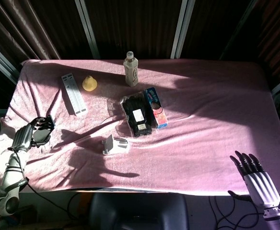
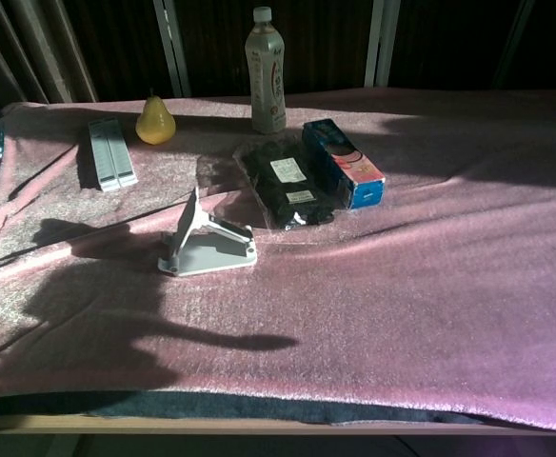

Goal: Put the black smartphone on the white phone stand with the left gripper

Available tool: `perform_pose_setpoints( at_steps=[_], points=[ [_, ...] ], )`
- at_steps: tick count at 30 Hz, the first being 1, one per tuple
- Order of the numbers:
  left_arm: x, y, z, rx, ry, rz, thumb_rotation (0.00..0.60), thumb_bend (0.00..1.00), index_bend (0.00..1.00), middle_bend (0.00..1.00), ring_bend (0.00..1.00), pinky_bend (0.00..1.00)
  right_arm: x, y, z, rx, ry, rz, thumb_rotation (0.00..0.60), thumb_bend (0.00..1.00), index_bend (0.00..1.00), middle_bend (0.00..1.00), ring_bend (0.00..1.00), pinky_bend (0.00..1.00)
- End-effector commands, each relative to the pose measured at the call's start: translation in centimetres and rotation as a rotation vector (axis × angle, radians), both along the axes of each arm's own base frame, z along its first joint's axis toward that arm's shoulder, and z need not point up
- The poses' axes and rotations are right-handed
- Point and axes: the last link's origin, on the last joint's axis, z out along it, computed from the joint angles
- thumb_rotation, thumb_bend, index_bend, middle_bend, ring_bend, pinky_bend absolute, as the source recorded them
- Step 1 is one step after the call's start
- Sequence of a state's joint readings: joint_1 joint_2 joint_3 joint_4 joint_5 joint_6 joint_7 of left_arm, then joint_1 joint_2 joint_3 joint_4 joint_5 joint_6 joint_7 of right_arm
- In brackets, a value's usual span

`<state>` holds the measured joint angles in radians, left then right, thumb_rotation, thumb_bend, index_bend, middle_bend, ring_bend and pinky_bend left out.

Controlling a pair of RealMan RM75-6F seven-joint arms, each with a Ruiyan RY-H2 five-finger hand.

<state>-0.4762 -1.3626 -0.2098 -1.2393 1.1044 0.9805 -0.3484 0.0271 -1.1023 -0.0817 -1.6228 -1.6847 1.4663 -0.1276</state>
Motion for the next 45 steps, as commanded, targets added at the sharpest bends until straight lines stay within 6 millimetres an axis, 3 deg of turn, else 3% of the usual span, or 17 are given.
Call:
perform_pose_setpoints(
  at_steps=[1,10,22,30,45],
  points=[
    [0.3,-1.6,0.9,0.022,-0.134,-0.165,0.600,0.47,0.84,1.00,0.70,0.31,0.0,0.0,-0.1,0.006,0.002,0.001,0.600,0.13,0.00,0.00,0.00,0.00],
    [3.2,-3.5,-2.6,-0.083,-0.279,-0.492,0.600,0.47,0.84,1.00,0.69,0.31,0.0,0.0,-0.3,0.015,0.001,0.001,0.600,0.13,0.00,0.00,0.00,0.00],
    [8.1,-2.3,-9.0,-0.153,-0.356,-0.644,0.600,0.47,0.84,1.00,0.68,0.31,0.1,0.0,-0.3,0.026,-0.003,0.005,0.600,0.13,0.00,0.00,0.00,0.00],
    [10.1,-1.5,-9.6,-0.155,-0.473,-0.618,0.600,0.47,0.84,1.00,0.68,0.30,0.0,0.1,0.0,0.025,-0.014,0.006,0.600,0.13,0.00,0.00,0.00,0.00],
    [11.4,-1.4,-11.4,-0.127,-0.633,-0.525,0.600,0.46,0.84,1.00,0.68,0.26,0.0,0.0,0.0,0.029,-0.013,0.006,0.600,0.13,0.00,0.00,0.00,0.00]
  ],
)
